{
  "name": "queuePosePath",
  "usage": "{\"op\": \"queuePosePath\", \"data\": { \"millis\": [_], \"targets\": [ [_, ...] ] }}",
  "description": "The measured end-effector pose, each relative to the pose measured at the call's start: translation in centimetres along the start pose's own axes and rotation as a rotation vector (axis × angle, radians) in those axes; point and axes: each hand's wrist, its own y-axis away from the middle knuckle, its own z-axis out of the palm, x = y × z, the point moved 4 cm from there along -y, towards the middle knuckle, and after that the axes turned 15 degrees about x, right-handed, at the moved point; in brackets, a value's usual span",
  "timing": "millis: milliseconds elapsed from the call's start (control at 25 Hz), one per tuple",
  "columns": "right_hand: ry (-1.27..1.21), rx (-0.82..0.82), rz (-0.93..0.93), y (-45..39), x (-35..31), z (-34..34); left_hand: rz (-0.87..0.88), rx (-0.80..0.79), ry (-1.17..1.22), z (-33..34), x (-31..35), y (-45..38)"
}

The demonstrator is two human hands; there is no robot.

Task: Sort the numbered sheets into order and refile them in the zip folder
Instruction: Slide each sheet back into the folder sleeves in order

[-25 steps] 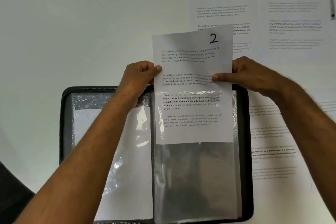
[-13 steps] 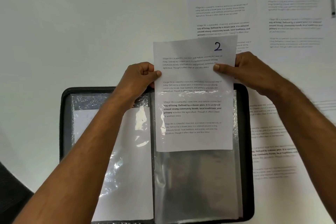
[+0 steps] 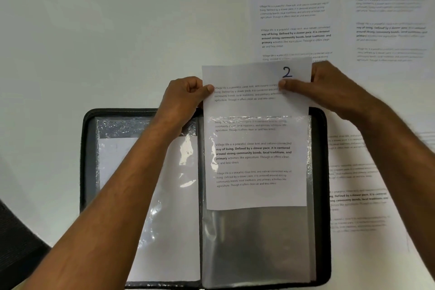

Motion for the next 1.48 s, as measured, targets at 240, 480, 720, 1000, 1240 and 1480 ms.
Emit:
{"op": "queuePosePath", "data": {
  "millis": [240,480,720,1000,1240,1480],
  "targets": [
    [0.068,0.105,-0.132,-1.5,-1.3,0.3,0.062,-0.146,-0.191,0.1,0.0,0.2],
    [0.127,-0.046,-0.132,-1.7,-1.4,0.4,0.067,-0.010,-0.026,-0.1,0.4,0.3],
    [0.184,-0.235,-0.131,-1.6,-1.2,1.1,0.141,-0.056,-0.054,0.0,-0.2,0.3],
    [0.229,-0.290,-0.165,-1.3,-1.6,2.0,0.151,-0.077,-0.144,0.0,0.1,1.0],
    [0.249,-0.295,-0.220,-0.8,-1.7,2.6,0.168,-0.126,-0.204,-0.2,0.3,1.1],
    [0.315,-0.339,-0.230,-0.5,-1.4,2.9,0.268,-0.164,-0.302,0.1,-0.2,1.2]
  ]
}}
